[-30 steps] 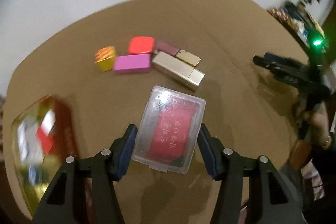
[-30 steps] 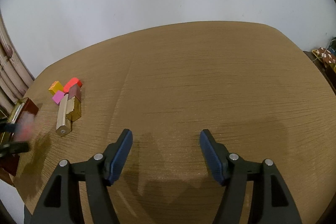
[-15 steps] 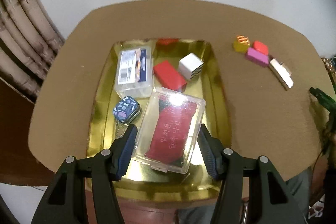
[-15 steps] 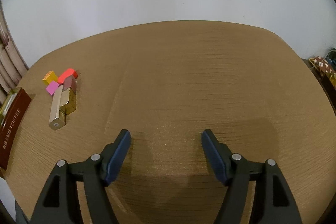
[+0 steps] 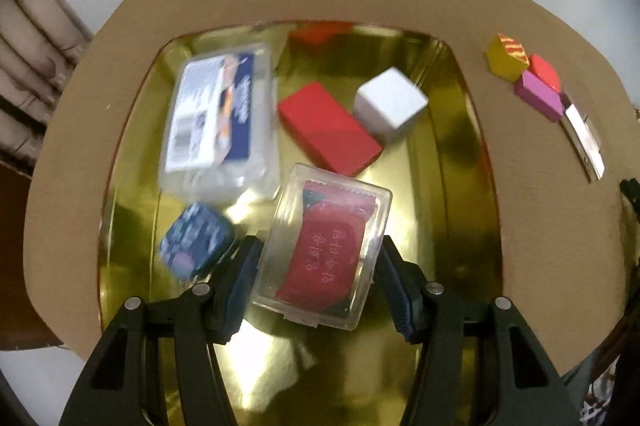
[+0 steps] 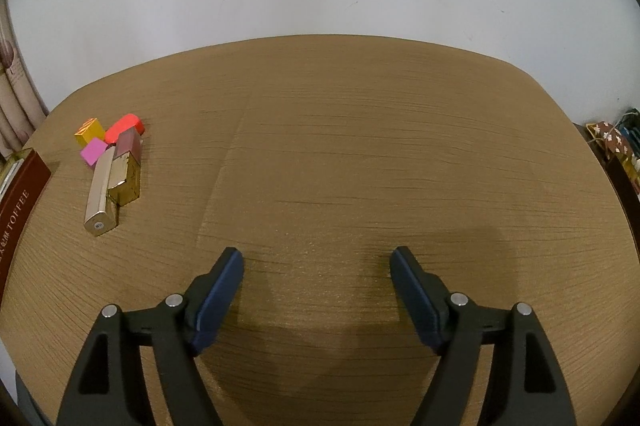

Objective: Organize rigid objects
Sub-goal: 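Carry the clear case into the gold tin and release it, then move the right tool toward the gold bar and remaining blocks, then grasp the gold ribbed bar with the right gripper, then lower the gold bar into the tin and open the right gripper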

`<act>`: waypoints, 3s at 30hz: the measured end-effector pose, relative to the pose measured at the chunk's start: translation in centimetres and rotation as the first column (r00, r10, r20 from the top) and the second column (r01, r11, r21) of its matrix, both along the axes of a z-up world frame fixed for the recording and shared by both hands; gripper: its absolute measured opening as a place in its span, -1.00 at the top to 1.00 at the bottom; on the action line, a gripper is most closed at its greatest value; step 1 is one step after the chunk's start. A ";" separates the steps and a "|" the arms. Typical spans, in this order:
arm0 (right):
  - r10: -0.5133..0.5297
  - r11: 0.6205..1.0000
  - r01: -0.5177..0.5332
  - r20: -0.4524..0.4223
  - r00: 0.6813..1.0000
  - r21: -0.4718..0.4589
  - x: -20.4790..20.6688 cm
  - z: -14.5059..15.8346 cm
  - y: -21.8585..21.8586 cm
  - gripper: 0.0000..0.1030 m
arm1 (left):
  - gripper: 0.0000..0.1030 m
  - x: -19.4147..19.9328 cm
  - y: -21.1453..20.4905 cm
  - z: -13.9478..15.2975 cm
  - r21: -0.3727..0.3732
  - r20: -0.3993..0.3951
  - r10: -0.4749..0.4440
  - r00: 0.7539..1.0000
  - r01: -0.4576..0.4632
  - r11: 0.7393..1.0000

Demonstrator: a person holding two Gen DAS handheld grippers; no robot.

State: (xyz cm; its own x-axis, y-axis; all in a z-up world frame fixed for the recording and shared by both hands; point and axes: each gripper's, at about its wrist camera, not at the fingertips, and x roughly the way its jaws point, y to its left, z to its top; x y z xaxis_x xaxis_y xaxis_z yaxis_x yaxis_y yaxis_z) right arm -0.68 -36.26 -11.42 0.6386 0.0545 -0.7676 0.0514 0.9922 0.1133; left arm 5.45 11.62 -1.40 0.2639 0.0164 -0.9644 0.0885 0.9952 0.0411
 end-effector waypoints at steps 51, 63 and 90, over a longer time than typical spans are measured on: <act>0.377 0.894 -0.349 -0.050 0.925 0.281 2.8 2.8 11.7 -0.31 | -0.50 -23.7 0.0 -0.1 -0.086 0.235 0.251 0.939 -0.237 0.968; 0.351 0.933 -0.336 -0.111 0.930 0.130 5.8 2.6 14.0 0.04 | -0.56 -23.9 -1.3 -0.3 -0.013 0.251 0.181 0.951 -0.184 0.983; 0.524 0.785 -0.421 -0.125 0.842 0.454 2.4 10.9 32.9 0.42 | -0.68 -25.1 -1.3 3.5 0.018 0.344 0.172 0.923 -0.189 0.982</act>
State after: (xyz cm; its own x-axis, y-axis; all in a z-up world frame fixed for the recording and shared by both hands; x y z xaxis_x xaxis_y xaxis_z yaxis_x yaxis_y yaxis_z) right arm 1.70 -3.31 -0.54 0.2572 0.6306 -0.7323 -0.3367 0.7688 0.5437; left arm -19.63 10.31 2.12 0.5633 0.1402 -0.8143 -0.1205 0.9889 0.0869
